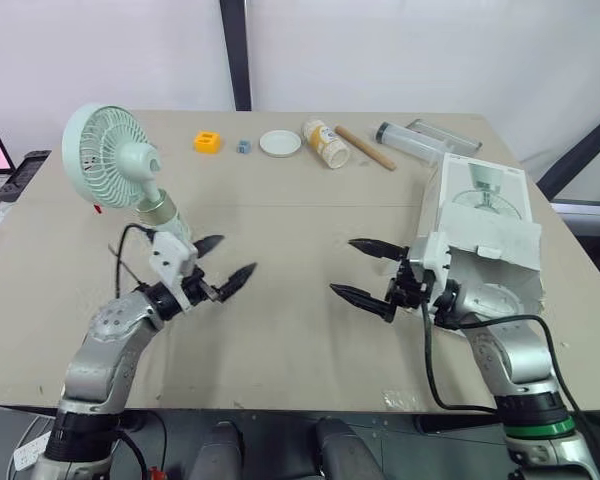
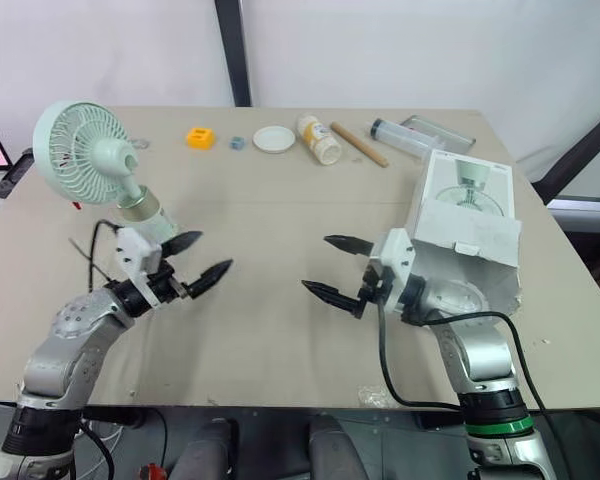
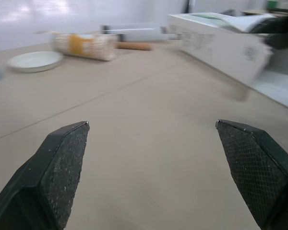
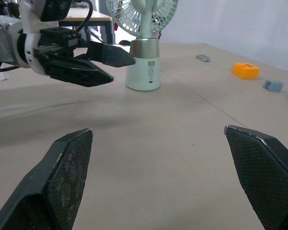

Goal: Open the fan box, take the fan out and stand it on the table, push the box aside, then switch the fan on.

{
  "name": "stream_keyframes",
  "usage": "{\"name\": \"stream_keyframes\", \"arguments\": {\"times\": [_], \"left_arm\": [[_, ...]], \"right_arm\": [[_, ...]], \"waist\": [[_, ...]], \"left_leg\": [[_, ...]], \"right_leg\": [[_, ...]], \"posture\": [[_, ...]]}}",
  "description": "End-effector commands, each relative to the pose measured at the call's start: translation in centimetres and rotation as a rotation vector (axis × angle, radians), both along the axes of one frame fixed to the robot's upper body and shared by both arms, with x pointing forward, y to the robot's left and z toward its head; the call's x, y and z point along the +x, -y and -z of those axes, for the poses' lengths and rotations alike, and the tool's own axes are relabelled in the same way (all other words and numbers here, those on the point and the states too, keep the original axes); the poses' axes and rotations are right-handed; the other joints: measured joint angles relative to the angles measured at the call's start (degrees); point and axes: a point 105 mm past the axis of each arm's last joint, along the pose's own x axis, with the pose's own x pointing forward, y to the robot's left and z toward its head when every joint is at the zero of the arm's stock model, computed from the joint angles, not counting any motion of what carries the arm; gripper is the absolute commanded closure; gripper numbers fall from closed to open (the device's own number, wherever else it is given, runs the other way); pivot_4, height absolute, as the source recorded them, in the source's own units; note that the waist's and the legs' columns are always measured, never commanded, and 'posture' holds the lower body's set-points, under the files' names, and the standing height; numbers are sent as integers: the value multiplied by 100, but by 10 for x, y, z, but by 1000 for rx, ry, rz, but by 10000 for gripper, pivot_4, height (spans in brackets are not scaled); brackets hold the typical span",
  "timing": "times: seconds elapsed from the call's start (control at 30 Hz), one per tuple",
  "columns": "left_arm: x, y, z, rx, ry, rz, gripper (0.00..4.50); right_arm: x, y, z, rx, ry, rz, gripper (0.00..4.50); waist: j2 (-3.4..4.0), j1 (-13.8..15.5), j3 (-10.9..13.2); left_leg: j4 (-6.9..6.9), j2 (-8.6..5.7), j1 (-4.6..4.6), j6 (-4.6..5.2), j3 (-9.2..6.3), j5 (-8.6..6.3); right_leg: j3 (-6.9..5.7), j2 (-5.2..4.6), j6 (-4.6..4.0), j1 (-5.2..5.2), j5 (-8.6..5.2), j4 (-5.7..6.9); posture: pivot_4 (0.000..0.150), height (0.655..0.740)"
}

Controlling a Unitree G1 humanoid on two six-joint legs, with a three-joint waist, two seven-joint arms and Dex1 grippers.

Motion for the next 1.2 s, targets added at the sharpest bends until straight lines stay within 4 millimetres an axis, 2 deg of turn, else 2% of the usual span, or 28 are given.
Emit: {"name": "stream_keyframes", "arguments": {"times": [0.03,0.23,0.3,0.57,0.77,1.2], "left_arm": [[-3,-27,-15,-51,60,-173,0],[-14,-62,-10,-66,49,-343,0],[-16,-77,-12,-67,58,-402,0],[-25,-115,-20,-45,79,-526,0],[-25,-129,-35,-55,103,-554,0],[-6,-130,-65,-76,126,-537,0]], "right_arm": [[-2,-3,-12,18,58,-2,137],[3,-2,-15,44,66,10,137],[6,-2,-17,62,66,15,137],[10,-7,-17,69,66,3,137],[12,-8,-17,69,67,3,137],[14,-8,-16,53,71,9,137]], "waist": [[-1,3,0],[-1,2,0],[-2,2,0],[-3,1,0],[-5,0,1],[-7,1,1]], "left_leg": [[0,0,0,0,0,0],[0,0,0,0,0,0],[0,0,1,0,0,0],[-1,0,1,-1,0,0],[-1,0,0,-1,0,0],[-2,0,0,-2,0,0]], "right_leg": [[0,-1,0,0,0,0],[0,-1,-1,0,0,0],[0,-1,0,0,1,0],[-1,-1,-1,-1,1,0],[-2,-1,-1,-1,1,0],[-2,-1,-1,-1,1,0]], "posture": [[1500,7400],[1500,7400],[1500,7400],[1500,7400],[1500,7400],[1500,7400]]}}
